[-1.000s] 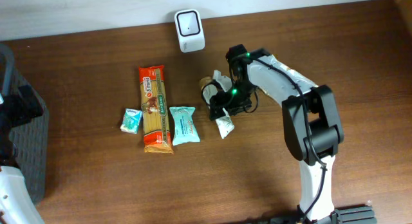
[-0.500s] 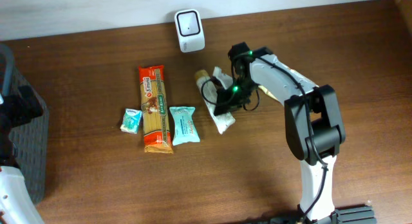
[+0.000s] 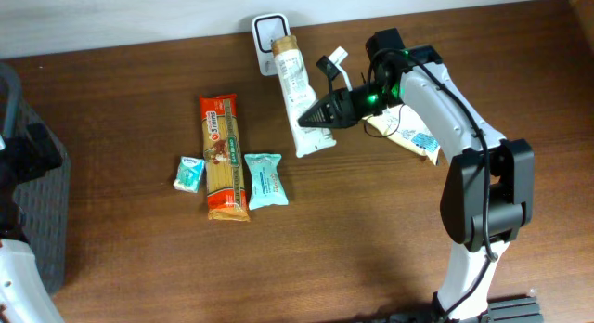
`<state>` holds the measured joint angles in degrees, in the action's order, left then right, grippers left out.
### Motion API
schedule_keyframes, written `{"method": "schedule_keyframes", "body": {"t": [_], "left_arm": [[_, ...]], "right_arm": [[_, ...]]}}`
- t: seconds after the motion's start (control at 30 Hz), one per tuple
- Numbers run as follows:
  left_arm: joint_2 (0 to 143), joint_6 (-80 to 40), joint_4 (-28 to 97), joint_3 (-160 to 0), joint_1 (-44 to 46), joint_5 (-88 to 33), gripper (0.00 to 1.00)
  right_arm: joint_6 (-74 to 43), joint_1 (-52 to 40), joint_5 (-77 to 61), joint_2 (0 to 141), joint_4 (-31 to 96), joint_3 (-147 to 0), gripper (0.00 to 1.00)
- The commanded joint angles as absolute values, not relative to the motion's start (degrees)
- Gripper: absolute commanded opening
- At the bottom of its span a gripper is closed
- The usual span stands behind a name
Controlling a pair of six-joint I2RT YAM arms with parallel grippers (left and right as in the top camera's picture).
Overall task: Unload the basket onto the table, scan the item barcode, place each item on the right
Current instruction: 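Raise the white tube up to the scanner window, then carry the white tube right and set it beside the white bag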
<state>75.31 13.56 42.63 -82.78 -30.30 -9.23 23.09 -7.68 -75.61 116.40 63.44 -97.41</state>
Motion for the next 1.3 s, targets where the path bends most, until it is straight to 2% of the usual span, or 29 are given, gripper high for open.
{"method": "schedule_keyframes", "body": {"t": [0.0, 0.23, 0.3, 0.4, 0.5, 0.6, 0.7, 0.77, 0.83, 0.87, 1.0, 1.07, 1.27], "left_arm": [[74.89, 14.24, 42.37, -83.53, -30.55, -9.41, 0.99], [74.89, 14.24, 42.37, -83.53, -30.55, -9.41, 0.99], [74.89, 14.24, 42.35, -83.53, -30.55, -9.41, 0.99], [74.89, 14.24, 42.37, -83.53, -30.55, -9.41, 0.99], [74.89, 14.26, 42.37, -83.53, -30.55, -9.41, 0.99], [74.89, 14.24, 42.37, -83.53, -30.55, -9.41, 0.99], [74.89, 14.24, 42.37, -83.53, -30.55, -9.41, 0.99], [74.89, 14.24, 42.37, -83.53, -30.55, -9.41, 0.99], [74.89, 14.24, 42.37, -83.53, -30.55, -9.41, 0.99], [74.89, 14.24, 42.37, -83.53, -30.55, -9.41, 0.99], [74.89, 14.24, 42.37, -83.53, -30.55, -9.41, 0.99], [74.89, 14.24, 42.37, -83.53, -30.55, -9.41, 0.99], [74.89, 14.24, 42.37, -83.53, -30.55, -9.41, 0.99]], "right_arm": [[25.10, -7.14, -82.32, 113.08, 63.22, -99.35, 0.04], [24.60, -7.03, -79.99, 109.03, 63.66, -99.35, 0.04], [21.50, -7.05, -75.66, 107.09, 63.66, -99.46, 0.04], [4.25, -10.50, -43.22, 105.69, 64.73, -104.27, 0.04], [-0.99, -15.88, -17.39, 106.04, 64.73, -110.59, 0.04], [-0.93, -21.85, 8.03, 107.37, 58.98, -112.88, 0.04], [3.25, -25.63, 26.26, 112.44, 49.41, -112.86, 0.04], [10.09, -26.39, 35.66, 118.45, 38.52, -112.84, 0.04], [15.59, -26.41, 40.29, 122.72, 29.21, -112.84, 0.04], [21.98, -26.41, 42.19, 126.28, 21.65, -112.84, 0.04], [39.13, -26.44, 43.16, 135.87, 6.13, -112.84, 0.04], [43.44, -26.98, 44.25, 139.15, 1.10, -112.84, 0.04], [44.58, -27.05, 44.88, 139.98, 1.50, -112.84, 0.04]]}}
